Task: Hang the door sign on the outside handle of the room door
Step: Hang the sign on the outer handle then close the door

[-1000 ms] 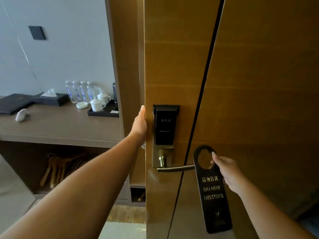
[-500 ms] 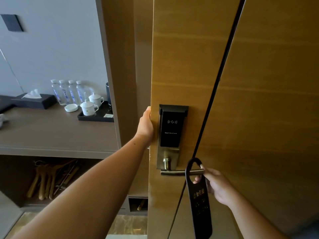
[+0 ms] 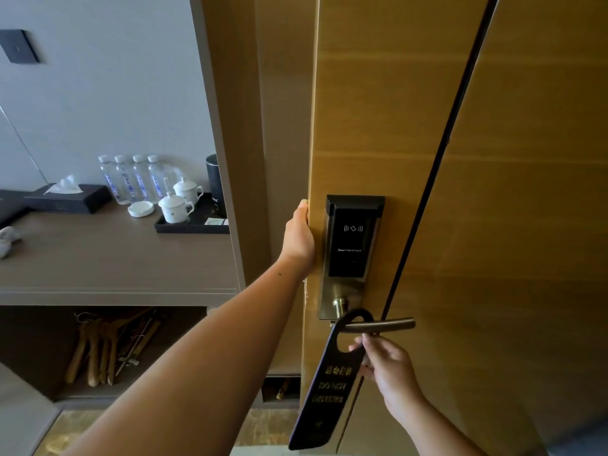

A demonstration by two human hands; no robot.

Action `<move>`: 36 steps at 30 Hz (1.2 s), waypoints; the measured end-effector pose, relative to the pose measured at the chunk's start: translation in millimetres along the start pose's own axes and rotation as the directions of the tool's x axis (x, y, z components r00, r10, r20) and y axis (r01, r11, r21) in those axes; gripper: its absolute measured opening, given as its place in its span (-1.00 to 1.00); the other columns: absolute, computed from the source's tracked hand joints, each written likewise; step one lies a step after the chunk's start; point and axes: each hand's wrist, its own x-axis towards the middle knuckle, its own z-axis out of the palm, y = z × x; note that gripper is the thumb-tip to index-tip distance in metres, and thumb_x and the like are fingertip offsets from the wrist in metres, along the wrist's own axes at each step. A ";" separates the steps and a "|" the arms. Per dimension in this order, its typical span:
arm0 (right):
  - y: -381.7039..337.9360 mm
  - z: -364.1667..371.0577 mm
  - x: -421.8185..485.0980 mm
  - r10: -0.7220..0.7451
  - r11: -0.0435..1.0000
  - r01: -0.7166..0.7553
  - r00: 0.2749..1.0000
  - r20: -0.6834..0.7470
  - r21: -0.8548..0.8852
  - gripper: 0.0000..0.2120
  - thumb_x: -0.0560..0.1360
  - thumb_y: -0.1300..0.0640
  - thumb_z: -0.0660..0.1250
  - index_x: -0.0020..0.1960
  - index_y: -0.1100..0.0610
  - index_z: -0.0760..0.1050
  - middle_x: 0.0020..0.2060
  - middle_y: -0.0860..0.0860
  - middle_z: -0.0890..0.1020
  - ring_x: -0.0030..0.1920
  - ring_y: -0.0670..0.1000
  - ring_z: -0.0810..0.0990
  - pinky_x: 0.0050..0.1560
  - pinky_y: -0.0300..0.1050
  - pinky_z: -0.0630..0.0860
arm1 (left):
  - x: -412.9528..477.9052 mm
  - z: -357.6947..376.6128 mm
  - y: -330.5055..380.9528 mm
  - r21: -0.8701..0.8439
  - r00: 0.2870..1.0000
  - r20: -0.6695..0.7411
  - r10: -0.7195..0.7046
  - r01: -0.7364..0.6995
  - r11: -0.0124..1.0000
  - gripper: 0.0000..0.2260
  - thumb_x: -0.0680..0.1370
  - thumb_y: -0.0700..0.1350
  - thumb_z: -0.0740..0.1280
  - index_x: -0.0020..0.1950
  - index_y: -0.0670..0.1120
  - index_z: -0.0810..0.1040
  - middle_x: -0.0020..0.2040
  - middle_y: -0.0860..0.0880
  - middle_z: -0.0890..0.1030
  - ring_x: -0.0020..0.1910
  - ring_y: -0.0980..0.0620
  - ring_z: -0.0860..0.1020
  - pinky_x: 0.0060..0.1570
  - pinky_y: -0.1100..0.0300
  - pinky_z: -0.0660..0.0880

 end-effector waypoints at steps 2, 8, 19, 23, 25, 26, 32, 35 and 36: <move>2.6 13.6 -1.1 0.001 1.000 -0.001 1.000 0.005 -0.013 -0.85 0.47 0.14 0.33 -0.19 0.17 0.63 -0.30 0.08 0.71 -0.24 0.03 0.70 -0.31 -0.16 0.60 | -3.5 0.8 2.5 0.005 1.000 0.008 -0.025 0.025 1.000 -0.67 0.52 0.18 0.06 -0.07 0.19 0.62 -0.14 0.04 0.67 0.02 -0.06 0.57 0.29 -0.20 0.36; 5.4 25.0 7.5 -0.037 0.981 0.002 0.983 -0.180 -0.194 -0.87 0.47 0.06 0.34 -0.19 0.09 0.59 -0.25 0.07 0.65 -0.22 0.01 0.65 -0.22 -0.06 0.64 | -4.3 0.8 5.2 0.069 1.000 0.007 -0.012 0.011 0.998 -0.66 0.62 0.13 0.02 0.19 0.00 0.48 0.08 -0.08 0.60 0.09 -0.08 0.54 0.29 -0.21 0.36; 0.7 20.7 -1.9 -0.206 0.868 0.059 0.946 -0.250 -0.493 -0.73 0.44 -0.08 0.35 -0.32 0.07 0.58 -0.44 0.07 0.65 -0.39 0.04 0.64 -0.31 -0.06 0.59 | -12.8 2.2 5.9 0.157 0.999 -0.046 0.006 0.001 0.988 -0.66 0.67 0.04 -0.01 0.26 -0.10 0.42 0.11 -0.11 0.56 0.00 0.00 0.51 0.21 -0.05 0.39; -3.2 6.0 -20.6 -0.111 0.895 -0.029 0.952 -0.285 -0.445 -0.84 0.43 -0.04 0.39 -0.28 -0.02 0.60 -0.45 0.00 0.66 -0.45 -0.07 0.63 -0.34 -0.15 0.59 | -28.4 2.1 9.6 0.171 0.999 -0.035 -0.005 0.011 0.985 -0.63 0.67 0.06 -0.04 0.33 -0.10 0.37 0.18 -0.12 0.53 -0.01 0.02 0.49 0.12 0.03 0.34; -12.6 -3.8 -31.2 -0.117 0.906 -0.051 0.923 -0.366 -0.420 -0.89 0.46 0.01 0.37 -0.25 -0.07 0.56 -0.42 0.01 0.66 -0.46 -0.06 0.63 -0.33 -0.08 0.61 | -40.6 3.0 10.7 0.137 0.999 -0.038 -0.021 0.026 0.990 -0.60 0.66 0.07 -0.06 0.32 -0.10 0.38 0.18 -0.12 0.53 0.03 -0.02 0.49 0.15 0.00 0.34; -19.0 -8.3 -36.8 -0.119 0.912 -0.066 0.903 -0.413 -0.405 -0.88 0.48 0.03 0.34 -0.23 -0.08 0.54 -0.39 0.01 0.66 -0.44 -0.05 0.64 -0.33 -0.06 0.61 | -48.8 3.6 11.3 0.109 0.999 -0.040 -0.035 0.039 0.993 -0.59 0.65 0.09 -0.07 0.31 -0.10 0.38 0.17 -0.11 0.53 0.04 -0.02 0.49 0.16 -0.01 0.32; -55.2 -25.1 -94.1 -0.274 0.837 -0.090 0.785 -0.556 -0.540 -0.85 0.54 0.14 0.16 0.02 0.02 0.49 -0.19 0.03 0.59 -0.21 0.08 0.60 -0.30 -0.05 0.50 | -106.0 4.8 14.3 0.075 1.000 0.002 -0.001 0.001 0.997 -0.58 0.65 0.11 -0.09 0.30 -0.08 0.39 0.08 -0.04 0.48 0.06 -0.01 0.44 0.14 0.02 0.29; -68.9 -21.2 -136.3 -0.320 0.842 -0.041 0.766 -0.558 -0.538 -0.77 0.53 0.12 0.23 0.17 -0.03 0.44 0.05 0.00 0.54 -0.02 0.05 0.55 -0.07 0.01 0.54 | -136.0 3.8 12.2 0.054 0.998 0.057 -0.017 0.014 0.998 -0.63 0.64 0.15 -0.06 0.16 -0.02 0.42 0.06 -0.04 0.53 0.05 -0.01 0.48 0.16 0.01 0.32; -71.3 -18.0 -150.3 -0.352 0.827 -0.014 0.766 -0.538 -0.562 -0.75 0.52 0.10 0.25 0.19 -0.03 0.44 0.11 0.02 0.51 0.03 0.03 0.53 0.01 0.02 0.54 | -146.8 4.7 11.0 0.043 0.998 0.068 -0.019 0.016 0.999 -0.62 0.64 0.15 -0.05 0.12 -0.03 0.45 0.04 -0.06 0.56 0.04 -0.02 0.50 0.15 0.00 0.36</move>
